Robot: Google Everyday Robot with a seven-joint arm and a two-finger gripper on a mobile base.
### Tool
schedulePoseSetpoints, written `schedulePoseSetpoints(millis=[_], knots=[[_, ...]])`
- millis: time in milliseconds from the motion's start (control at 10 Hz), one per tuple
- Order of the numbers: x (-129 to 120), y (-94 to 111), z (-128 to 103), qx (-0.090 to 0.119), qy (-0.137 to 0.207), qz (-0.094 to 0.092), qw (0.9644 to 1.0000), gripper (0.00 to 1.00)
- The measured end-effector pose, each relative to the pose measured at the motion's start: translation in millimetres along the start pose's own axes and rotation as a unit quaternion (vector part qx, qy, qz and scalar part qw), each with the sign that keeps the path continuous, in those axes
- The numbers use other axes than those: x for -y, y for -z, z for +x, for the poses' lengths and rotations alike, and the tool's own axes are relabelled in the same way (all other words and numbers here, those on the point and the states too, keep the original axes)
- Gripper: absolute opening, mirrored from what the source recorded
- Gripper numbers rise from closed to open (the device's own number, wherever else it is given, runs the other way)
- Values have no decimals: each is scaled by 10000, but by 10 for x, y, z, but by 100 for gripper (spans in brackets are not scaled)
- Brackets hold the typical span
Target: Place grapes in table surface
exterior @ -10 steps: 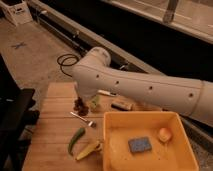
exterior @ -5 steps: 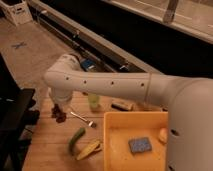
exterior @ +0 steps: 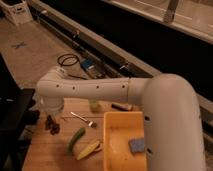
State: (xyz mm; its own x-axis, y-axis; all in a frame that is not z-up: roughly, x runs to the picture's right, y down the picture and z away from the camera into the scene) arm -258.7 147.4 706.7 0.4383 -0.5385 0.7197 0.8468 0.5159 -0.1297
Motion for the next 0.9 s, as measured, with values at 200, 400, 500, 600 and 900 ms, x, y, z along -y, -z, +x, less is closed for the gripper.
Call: schedulePoseSetpoints(millis=[200, 400, 500, 600, 900], knots=[[-124, 38, 87, 265, -188, 93, 9994, 14], [-186, 80, 152, 468, -300, 205, 9982, 22], [-183, 77, 149, 473, -299, 206, 9982, 22], [-174, 73, 135, 476, -284, 203, 9983, 22], [-177, 78, 143, 474, -292, 207, 9982, 22]])
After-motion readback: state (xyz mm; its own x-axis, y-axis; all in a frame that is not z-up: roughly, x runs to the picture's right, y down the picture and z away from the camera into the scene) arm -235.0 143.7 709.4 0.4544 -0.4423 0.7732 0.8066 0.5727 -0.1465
